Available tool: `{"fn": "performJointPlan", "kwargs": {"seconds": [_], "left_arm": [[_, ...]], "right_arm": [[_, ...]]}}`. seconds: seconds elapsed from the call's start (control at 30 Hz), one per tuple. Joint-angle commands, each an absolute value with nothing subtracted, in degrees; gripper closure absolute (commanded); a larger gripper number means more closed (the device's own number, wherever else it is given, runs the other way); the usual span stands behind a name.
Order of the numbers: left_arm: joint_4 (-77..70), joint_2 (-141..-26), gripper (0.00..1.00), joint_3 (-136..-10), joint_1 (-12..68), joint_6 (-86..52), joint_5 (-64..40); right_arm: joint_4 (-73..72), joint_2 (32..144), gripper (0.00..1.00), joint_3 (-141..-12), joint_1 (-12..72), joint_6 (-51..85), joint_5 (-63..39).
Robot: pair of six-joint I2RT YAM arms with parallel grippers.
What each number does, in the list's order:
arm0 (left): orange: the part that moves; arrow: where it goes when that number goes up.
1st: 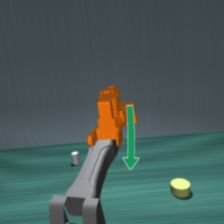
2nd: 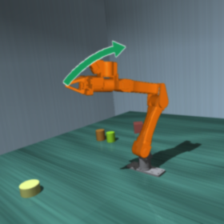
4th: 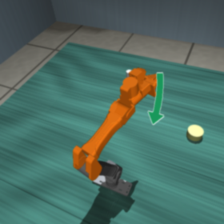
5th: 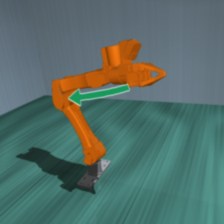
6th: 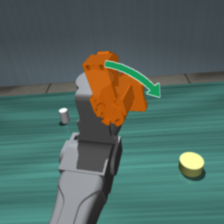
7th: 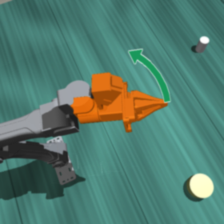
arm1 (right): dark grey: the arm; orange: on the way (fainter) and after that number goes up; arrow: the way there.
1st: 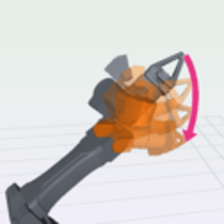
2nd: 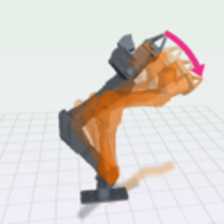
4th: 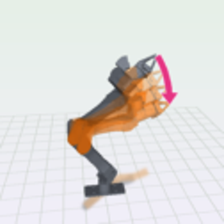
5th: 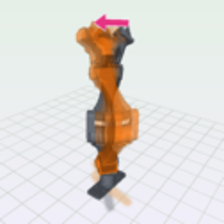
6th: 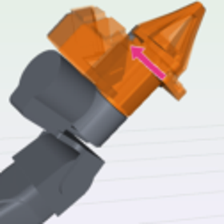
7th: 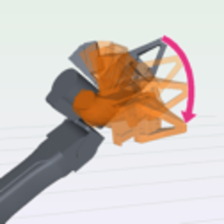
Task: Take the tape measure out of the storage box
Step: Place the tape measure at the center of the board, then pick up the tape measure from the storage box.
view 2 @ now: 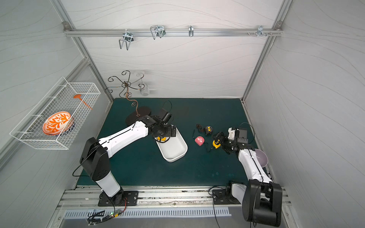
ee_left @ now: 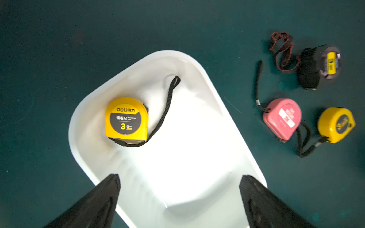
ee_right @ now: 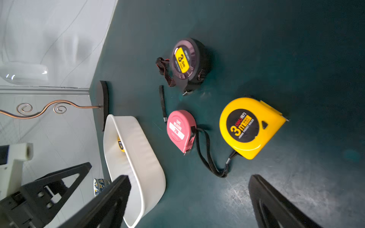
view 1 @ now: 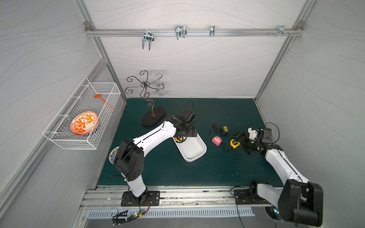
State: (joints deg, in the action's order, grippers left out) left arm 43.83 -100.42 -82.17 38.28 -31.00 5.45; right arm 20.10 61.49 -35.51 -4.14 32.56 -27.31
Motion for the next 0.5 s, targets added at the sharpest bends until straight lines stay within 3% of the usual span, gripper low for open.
{"fn": "performJointPlan", "kwargs": {"seconds": [0.0, 0.47], "left_arm": [[47.39, -103.48, 0.0, -85.66, 38.23, -28.48, 9.14], [50.15, -116.67, 0.01, -92.17, 38.28, -27.77, 20.52]], "right_arm": [[25.87, 59.82, 0.01, -37.38, -3.52, 30.54, -25.45], [24.86, 56.72, 0.01, -38.77, -3.58, 31.78, -27.55]]}}
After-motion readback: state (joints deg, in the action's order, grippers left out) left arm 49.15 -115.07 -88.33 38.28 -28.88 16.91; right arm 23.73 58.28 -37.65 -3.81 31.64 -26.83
